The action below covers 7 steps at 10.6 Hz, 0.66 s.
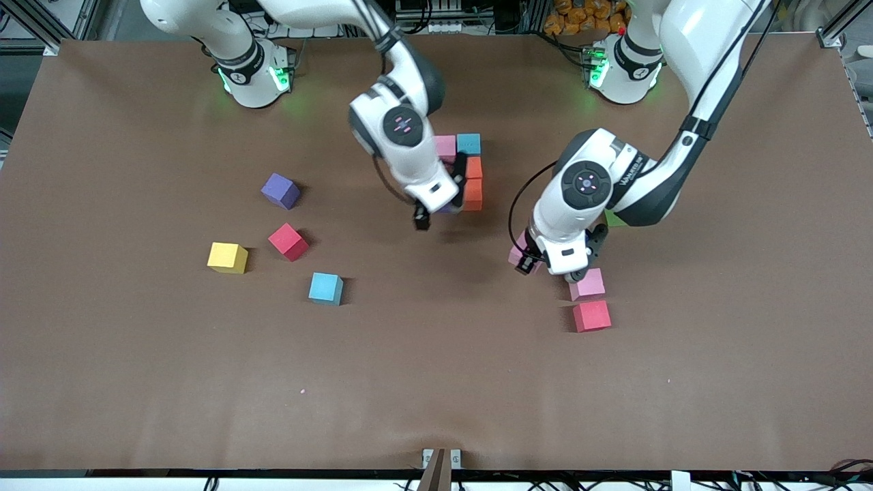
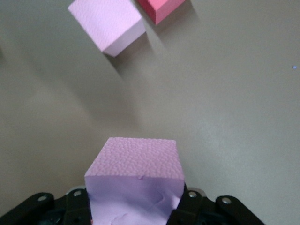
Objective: Form number 2 with 11 blocks
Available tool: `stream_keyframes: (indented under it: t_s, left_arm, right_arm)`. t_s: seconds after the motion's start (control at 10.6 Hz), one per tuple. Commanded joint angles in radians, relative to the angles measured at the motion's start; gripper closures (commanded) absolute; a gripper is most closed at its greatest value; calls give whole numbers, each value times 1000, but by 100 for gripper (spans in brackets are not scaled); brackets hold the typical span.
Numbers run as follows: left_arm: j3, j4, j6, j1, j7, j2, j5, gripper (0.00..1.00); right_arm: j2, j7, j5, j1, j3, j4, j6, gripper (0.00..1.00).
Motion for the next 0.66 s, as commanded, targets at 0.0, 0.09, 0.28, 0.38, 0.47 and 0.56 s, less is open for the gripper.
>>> stream_keyframes:
  t_s: [0.0,0.09,0.28,0.38,0.47,0.56]
  left_arm:
    - [1,12,-20,-51,-104,8,-9,52]
    - [2,16,-20,-78,-150,16,-9,53]
    - [2,24,-20,-125,-260,28,-9,53]
    - [2,39,-20,-157,-325,44,-11,53]
    - [2,67,-20,-192,-404,70,-8,53]
    - [4,93,-20,-231,-484,85,0,53]
  right_arm:
    - [-12,1,7,-150,13,-3,-2,0]
    - [-11,1,7,-202,13,3,-7,0]
    - [-9,8,8,-312,14,5,-13,0]
    - [-2,13,10,-352,14,14,-11,0]
    - [5,42,10,-388,13,20,-13,0]
    - [5,83,10,-425,14,20,-13,0]
